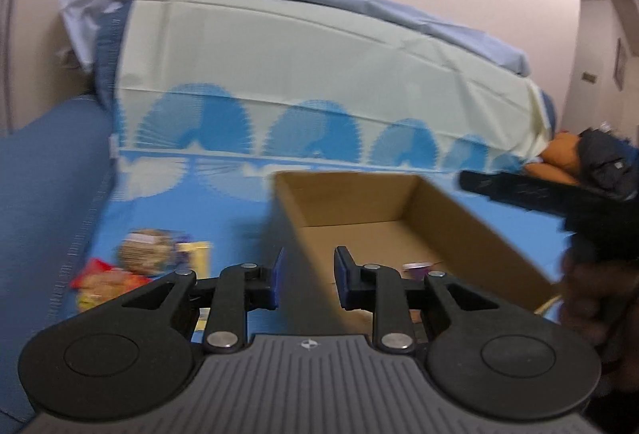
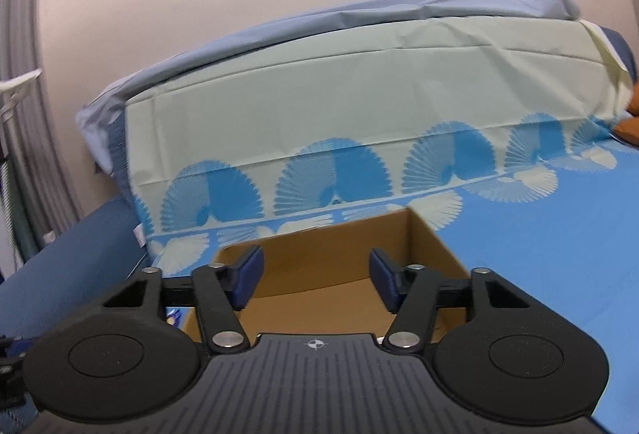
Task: Organize snacks
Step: 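Move both tools from the box back to the snack pile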
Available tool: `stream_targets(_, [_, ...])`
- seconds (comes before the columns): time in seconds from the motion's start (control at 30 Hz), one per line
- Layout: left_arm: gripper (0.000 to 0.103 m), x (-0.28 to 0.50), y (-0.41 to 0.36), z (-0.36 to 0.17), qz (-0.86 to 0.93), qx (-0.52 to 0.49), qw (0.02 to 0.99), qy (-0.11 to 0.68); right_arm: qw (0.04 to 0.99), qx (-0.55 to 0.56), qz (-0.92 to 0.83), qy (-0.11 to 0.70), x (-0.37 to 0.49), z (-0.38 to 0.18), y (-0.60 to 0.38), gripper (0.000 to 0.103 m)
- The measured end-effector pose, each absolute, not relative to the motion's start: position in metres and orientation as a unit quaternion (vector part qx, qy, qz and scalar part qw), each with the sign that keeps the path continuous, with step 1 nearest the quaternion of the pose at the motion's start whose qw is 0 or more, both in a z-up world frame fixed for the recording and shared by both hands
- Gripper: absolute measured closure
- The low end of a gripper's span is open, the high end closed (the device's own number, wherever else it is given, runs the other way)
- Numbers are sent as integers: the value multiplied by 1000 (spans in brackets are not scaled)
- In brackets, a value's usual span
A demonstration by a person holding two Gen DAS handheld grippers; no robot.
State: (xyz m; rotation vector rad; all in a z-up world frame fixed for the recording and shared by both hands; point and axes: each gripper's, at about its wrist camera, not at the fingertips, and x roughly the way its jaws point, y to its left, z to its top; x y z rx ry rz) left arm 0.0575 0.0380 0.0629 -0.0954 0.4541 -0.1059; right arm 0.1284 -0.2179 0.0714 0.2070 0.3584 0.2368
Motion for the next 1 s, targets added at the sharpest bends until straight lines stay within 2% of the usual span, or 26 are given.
stream_targets(0.07, [74,56,57,56,-35,-30,975,217,971,93,136,176,126,70,-207,55])
stream_targets(0.17, [76,54,80,37,-7,-9,978,207,968,81,160,174,122,68,-189,61])
stream_targets(0.27, [78,45,101,1,21,-8,975,219,963,76,186,177,118,66,-170,62])
stream_targets(0.33, [85,50,107,-12,40,-14,966,255,959,76,205,181,116,65,-157,62])
stream_targets(0.43, [85,47,109,-6,37,-14,974,223,947,86,240,196,113,61,-136,62])
stream_targets(0.73, [85,68,121,-19,123,0,961,247,928,78,297,213,112,57,-71,64])
stream_targets(0.97, [84,95,131,-27,164,14,951,261,922,56,255,285,161,43,-16,64])
stream_targets(1.0, [81,99,132,-29,167,15,950,262,920,62,246,300,170,36,-9,64])
